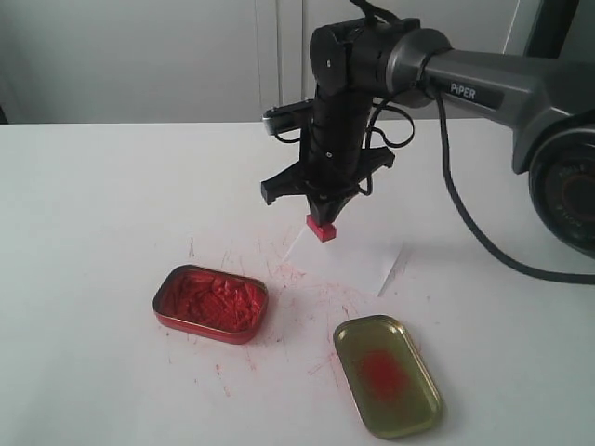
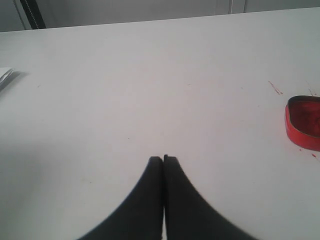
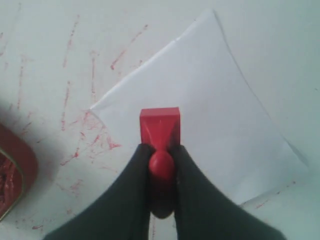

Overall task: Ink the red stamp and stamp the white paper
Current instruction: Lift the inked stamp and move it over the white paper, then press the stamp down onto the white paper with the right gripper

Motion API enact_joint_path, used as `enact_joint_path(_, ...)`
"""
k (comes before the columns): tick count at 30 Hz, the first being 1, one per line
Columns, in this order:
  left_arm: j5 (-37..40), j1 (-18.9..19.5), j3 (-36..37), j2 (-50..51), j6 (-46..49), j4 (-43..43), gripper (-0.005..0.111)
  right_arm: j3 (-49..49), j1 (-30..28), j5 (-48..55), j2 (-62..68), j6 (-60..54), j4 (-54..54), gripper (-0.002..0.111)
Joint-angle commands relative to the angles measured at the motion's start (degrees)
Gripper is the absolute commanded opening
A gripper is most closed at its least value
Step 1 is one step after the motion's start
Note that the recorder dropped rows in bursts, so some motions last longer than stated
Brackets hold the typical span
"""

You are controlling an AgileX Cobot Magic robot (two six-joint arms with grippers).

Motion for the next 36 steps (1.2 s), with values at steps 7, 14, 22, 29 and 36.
enact_joint_path(7, -0.21, -0.16, 0.17, -0.22, -0.05, 0.08, 0.0, 1.05, -0.64, 0.7, 0.64, 5.07, -4.32, 0.0)
enact_joint_path(14, -0.21, -0.16, 0.17, -0.22, -0.05, 0.08, 0.0, 8.0, -0.75, -6.13, 0.64, 6.28, -5.66, 0.0)
enact_joint_path(22, -0.21, -0.16, 0.17, -0.22, -0.05, 0.08, 0.0, 8.97, -1.63, -7.98, 0.59, 6.28, -5.66, 0.0)
enact_joint_path(29, -0.21, -0.16, 0.17, -0.22, -0.05, 0.08, 0.0, 14.27, -1.63, -10.37, 3.65, 6.28, -5.14, 0.0)
enact_joint_path(36, -0.21, -0.16, 0.17, -0.22, -0.05, 0.08, 0.0, 16.02, -1.63, -9.74, 6.8, 5.89, -5.14, 0.0)
